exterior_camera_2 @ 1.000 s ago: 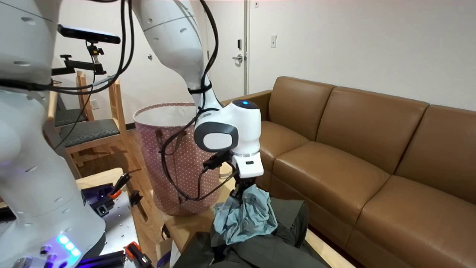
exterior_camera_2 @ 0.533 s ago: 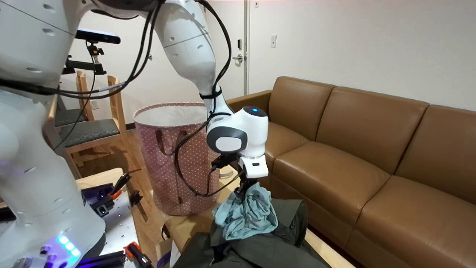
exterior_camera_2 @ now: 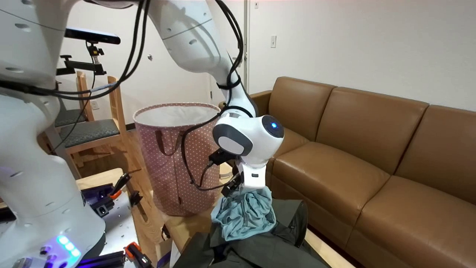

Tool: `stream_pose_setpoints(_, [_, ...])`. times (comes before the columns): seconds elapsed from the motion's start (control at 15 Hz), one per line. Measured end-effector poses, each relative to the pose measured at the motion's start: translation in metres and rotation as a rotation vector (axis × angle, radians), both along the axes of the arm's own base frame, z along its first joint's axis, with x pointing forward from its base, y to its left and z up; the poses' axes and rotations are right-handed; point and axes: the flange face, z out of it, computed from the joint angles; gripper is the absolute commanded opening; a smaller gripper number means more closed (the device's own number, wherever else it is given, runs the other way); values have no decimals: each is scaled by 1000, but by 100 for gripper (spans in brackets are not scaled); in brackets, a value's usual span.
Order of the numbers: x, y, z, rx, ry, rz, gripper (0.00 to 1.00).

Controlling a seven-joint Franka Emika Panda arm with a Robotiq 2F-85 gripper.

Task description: Remove the blue cloth from the laundry basket

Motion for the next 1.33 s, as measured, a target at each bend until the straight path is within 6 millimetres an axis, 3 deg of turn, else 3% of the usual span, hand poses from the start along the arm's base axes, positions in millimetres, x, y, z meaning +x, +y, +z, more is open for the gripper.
stream_pose_setpoints(0.27, [-13,-26,36,101,45,-15,100])
stream_pose_setpoints(0.47, [-13,-28,78,124,36,26,100])
stream_pose_setpoints(0.93, [-16,24,162,-146,92,59,100])
stream_pose_setpoints(1.33, [-26,71,196,-397,19,-14,100])
